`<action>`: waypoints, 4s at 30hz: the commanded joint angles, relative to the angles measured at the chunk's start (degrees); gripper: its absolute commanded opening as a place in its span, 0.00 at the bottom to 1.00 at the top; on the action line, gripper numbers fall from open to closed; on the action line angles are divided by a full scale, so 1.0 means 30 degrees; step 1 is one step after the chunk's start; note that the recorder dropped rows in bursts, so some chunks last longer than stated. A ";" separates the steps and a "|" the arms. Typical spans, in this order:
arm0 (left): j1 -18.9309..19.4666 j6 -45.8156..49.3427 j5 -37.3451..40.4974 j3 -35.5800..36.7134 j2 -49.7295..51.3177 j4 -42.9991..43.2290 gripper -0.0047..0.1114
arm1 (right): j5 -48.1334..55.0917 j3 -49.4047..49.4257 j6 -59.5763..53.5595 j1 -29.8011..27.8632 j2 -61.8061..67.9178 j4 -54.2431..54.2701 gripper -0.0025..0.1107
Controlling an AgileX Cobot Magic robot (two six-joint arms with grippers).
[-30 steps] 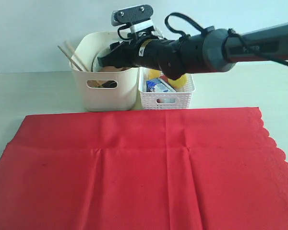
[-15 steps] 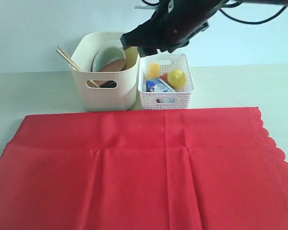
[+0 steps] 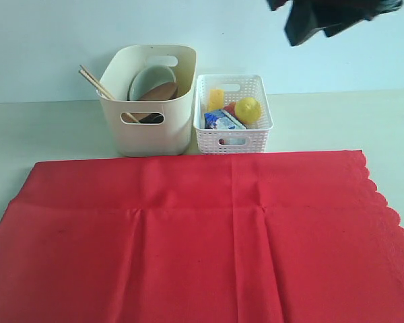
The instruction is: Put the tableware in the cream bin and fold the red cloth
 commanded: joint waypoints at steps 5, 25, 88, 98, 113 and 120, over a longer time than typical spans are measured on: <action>0.0046 -0.0091 -0.0202 0.0041 -0.0117 -0.0103 0.04 | 0.0550 0.4682 0.0411 -0.0022 -0.6560 -0.1713 0.40; 0.0046 -0.0091 -0.0202 0.0041 -0.0117 -0.0103 0.04 | -0.3833 1.4676 0.0919 -0.0022 -1.5730 -0.2499 0.40; 0.0046 -0.0091 -0.0080 -0.6367 0.9437 -0.0103 0.04 | -0.9688 1.9781 0.1322 -0.0022 -1.5728 -0.0932 0.40; 0.0046 -0.0091 -0.0042 -0.6367 0.9437 -0.0103 0.04 | -0.9546 1.9781 0.1322 -0.0022 -1.5728 -0.0591 0.40; 0.0046 -0.0091 -0.4911 -0.6367 0.9467 -0.0103 0.04 | -0.9724 1.9781 0.1245 -0.0022 -1.7016 -0.0627 0.40; 0.0046 -0.0091 -0.7321 -0.6367 0.9467 -0.0103 0.04 | -0.9609 1.9781 0.1245 -0.0022 -1.7278 -0.0627 0.40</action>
